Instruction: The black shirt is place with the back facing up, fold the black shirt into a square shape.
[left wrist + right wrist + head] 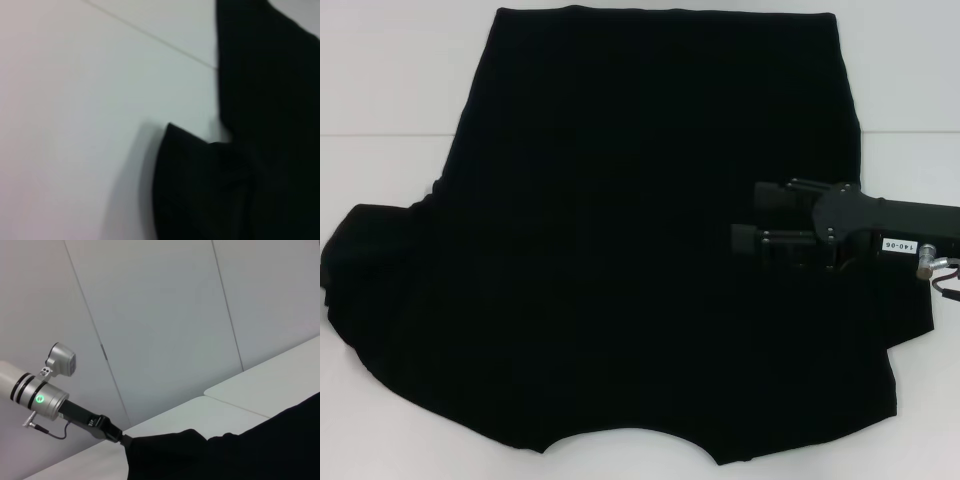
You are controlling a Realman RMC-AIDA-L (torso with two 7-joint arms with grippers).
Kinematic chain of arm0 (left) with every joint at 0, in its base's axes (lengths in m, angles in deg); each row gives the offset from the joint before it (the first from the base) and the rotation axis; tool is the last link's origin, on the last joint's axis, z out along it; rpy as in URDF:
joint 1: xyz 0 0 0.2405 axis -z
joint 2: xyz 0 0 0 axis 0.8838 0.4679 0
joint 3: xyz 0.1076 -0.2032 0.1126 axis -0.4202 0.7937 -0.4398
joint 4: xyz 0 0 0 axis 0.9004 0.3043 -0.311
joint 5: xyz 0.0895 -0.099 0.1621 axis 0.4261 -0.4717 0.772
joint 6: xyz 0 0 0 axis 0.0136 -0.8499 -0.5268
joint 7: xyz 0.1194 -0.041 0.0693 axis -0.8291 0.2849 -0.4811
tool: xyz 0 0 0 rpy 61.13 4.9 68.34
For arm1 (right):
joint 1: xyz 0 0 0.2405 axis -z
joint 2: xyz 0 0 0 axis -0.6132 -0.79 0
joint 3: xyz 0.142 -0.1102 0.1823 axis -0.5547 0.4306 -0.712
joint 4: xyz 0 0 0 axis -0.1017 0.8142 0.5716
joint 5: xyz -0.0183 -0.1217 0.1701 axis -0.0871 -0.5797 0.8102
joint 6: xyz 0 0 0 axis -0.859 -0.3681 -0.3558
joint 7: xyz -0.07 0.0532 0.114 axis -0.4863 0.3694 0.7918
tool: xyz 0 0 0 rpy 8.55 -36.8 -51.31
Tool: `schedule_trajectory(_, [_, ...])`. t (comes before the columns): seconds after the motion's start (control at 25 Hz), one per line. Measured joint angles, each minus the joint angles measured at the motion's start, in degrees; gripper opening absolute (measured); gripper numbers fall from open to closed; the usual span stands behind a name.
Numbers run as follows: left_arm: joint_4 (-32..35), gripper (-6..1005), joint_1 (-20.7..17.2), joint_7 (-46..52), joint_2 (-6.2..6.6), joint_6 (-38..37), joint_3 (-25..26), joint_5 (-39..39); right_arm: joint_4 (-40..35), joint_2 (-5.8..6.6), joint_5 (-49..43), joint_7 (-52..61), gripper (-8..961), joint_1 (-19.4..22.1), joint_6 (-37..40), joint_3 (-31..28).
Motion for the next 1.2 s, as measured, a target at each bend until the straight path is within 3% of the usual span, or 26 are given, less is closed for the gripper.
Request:
schedule_trajectory(0.48, [-4.67,12,4.63,-5.32,0.0,0.24,-1.14,-4.34,0.05,-0.01,0.0,-0.41,915,1.04,0.26,0.01])
schedule_trajectory(0.76, [-6.56,13,6.52,-12.22,-2.9,-4.17,-13.03,-12.74,0.09,0.09,0.0,-0.45,917,1.37,0.58,0.01])
schedule_trajectory(0.96, [-6.73,14,7.39,-13.02,-3.95,-5.38,-21.34,-13.04,0.09,0.32,0.0,-0.43,916,1.37,0.61,0.01])
schedule_trajectory(1.04, [-6.04,14,7.52,-14.17,-4.59,-6.27,-22.31,-13.09,0.05,0.4,0.0,-0.35,916,1.29,0.62,0.01])
schedule_trajectory(1.2, [-5.12,170,7.11,-15.51,-5.33,-6.78,-22.18,-13.76,-0.29,0.5,0.0,-0.26,915,1.02,0.71,0.01])
